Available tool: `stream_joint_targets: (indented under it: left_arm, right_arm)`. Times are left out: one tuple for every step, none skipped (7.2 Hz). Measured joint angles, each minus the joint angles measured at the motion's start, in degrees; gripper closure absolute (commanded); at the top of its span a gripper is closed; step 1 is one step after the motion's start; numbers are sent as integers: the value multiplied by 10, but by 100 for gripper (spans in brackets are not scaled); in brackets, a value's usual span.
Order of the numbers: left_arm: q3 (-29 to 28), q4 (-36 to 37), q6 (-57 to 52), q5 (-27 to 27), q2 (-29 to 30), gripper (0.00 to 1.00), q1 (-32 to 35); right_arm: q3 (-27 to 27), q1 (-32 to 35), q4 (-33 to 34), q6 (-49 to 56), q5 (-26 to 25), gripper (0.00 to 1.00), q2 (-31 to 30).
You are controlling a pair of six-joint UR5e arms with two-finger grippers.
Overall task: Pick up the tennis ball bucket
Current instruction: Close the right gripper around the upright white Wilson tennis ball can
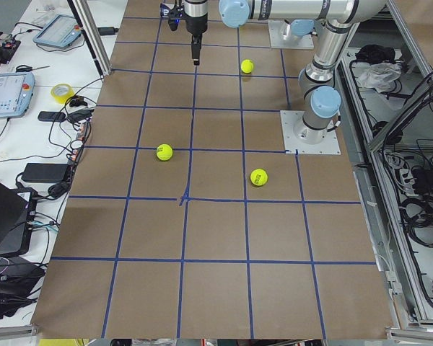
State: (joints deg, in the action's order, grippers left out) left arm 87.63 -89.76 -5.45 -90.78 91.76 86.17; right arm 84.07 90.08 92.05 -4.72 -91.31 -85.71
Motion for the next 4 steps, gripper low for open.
stream_joint_targets:
  left_arm:
    - [0,0,0,0,0,0,0]
    - [0,0,0,0,0,0,0]
    - [0,0,0,0,0,0,0]
    - [0,0,0,0,0,0,0]
  right_arm:
    - [3,-2,0,1,0,0,2]
    - [1,-7,2,5,-5,0,4]
    - [-3,-16,3,9,-14,0,7]
    - [-6,-36,5,21,-18,0,15]
